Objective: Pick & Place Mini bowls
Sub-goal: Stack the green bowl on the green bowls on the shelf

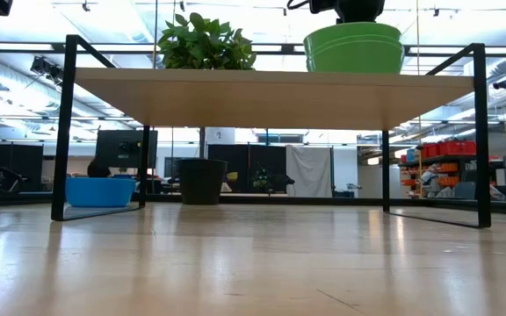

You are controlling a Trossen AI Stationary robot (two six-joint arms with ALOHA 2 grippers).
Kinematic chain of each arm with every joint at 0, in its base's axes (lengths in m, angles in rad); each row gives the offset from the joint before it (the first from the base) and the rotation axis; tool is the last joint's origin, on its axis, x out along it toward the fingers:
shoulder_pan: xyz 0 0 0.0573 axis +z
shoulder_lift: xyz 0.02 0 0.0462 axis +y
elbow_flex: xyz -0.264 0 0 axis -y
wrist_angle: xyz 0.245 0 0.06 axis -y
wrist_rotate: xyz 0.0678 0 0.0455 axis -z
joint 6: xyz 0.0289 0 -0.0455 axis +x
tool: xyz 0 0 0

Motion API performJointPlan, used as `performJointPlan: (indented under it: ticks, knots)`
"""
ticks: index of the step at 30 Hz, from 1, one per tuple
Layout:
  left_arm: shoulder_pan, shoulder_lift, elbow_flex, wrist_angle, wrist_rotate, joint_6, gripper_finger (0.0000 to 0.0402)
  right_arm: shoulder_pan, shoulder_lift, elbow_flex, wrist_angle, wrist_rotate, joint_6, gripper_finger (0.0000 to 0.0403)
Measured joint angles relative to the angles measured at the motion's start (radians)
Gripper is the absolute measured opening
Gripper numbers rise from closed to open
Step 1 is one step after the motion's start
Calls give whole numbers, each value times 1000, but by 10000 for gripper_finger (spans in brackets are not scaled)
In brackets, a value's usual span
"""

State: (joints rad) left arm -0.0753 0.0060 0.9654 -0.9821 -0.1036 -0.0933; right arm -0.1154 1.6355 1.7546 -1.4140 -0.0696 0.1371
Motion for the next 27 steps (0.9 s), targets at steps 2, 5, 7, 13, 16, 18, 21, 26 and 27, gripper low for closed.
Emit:
performJointPlan:
  ticks: [2,5,7,13,16,18,21,26,27]
  knots:
    - [0,0,0,0,0,0,23,0,0,0,5,0,0,5]
    - [0,0,0,0,0,0,23,0,0,0,4,-1,-4,21]
    - [0,0,0,0,0,0,23,0,0,0,4,-1,-3,34]
    - [0,0,0,0,0,0,23,0,0,0,3,-2,8,72]
    - [0,0,0,0,0,0,23,0,0,0,-1,-2,11,89]
    - [0,0,0,0,0,0,23,0,0,0,-2,-14,12,101]
    - [0,0,0,0,0,0,23,0,0,0,-2,-22,11,123]
    - [0,0,0,0,0,0,23,0,-2,0,-4,-26,12,159]
    - [0,0,0,0,0,0,23,0,-6,0,-6,-26,13,164]
